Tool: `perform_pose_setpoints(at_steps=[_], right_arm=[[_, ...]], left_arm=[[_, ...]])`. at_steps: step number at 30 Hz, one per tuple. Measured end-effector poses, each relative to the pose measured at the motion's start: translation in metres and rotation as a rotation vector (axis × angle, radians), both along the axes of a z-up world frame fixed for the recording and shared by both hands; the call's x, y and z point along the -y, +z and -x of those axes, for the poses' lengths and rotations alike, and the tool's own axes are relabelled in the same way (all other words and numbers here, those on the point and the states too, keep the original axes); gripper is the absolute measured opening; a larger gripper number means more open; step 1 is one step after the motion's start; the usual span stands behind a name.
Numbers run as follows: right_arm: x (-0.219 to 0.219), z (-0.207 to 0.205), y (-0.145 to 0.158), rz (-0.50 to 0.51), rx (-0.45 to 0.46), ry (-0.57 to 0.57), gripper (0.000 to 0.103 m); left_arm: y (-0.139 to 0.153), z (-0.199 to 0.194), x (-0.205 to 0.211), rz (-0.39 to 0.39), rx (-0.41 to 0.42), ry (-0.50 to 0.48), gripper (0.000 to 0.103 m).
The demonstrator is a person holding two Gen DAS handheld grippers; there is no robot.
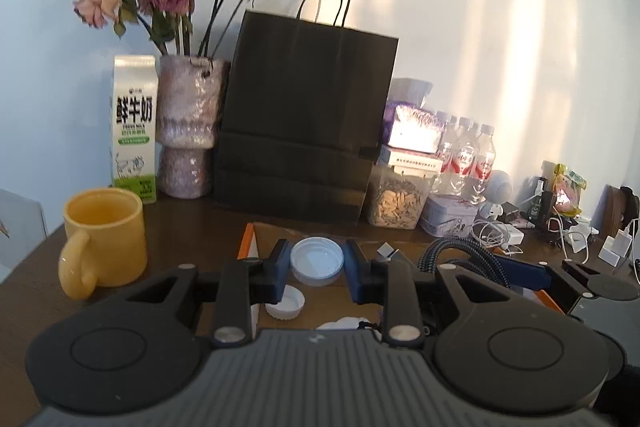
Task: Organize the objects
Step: 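Open both grippers to drop the cap and cable into the box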
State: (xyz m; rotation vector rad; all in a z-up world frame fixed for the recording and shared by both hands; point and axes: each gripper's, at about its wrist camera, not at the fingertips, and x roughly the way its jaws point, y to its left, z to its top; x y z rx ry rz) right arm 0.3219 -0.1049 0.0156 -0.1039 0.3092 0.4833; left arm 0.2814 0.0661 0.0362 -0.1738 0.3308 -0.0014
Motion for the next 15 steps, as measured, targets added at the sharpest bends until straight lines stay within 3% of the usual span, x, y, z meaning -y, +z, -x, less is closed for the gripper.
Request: perform_pose_setpoints(at_steps=[7, 8, 9, 10, 11, 15], right_arm=[[-0.001, -0.01, -0.008, 0.015, -0.03, 0.01, 0.094], [-0.001, -0.01, -0.009, 0.013, -0.032, 0.013, 0.094], [0.0, -0.01, -0.01, 0.014, -0.032, 0.015, 0.095], [0.0, -0.01, -0.01, 0.017, -0.032, 0.013, 0.101], [-0.001, -0.01, -0.011, 0.021, -0.032, 0.005, 0.103], [-0.001, -0.008, -0.011, 0.023, -0.027, 0.006, 0.103]], left_arm=[[-0.01, -0.009, 0.002, -0.01, -0.04, -0.023, 0.032], [-0.009, -0.009, 0.002, -0.014, -0.04, -0.019, 0.046], [-0.01, -0.009, 0.002, -0.02, -0.043, -0.014, 0.071], [-0.01, -0.008, 0.003, -0.027, -0.044, 0.004, 0.082], [-0.01, -0.007, 0.003, -0.04, -0.039, 0.03, 0.1], [-0.008, -0.004, 0.002, -0.045, -0.022, 0.052, 0.103]])
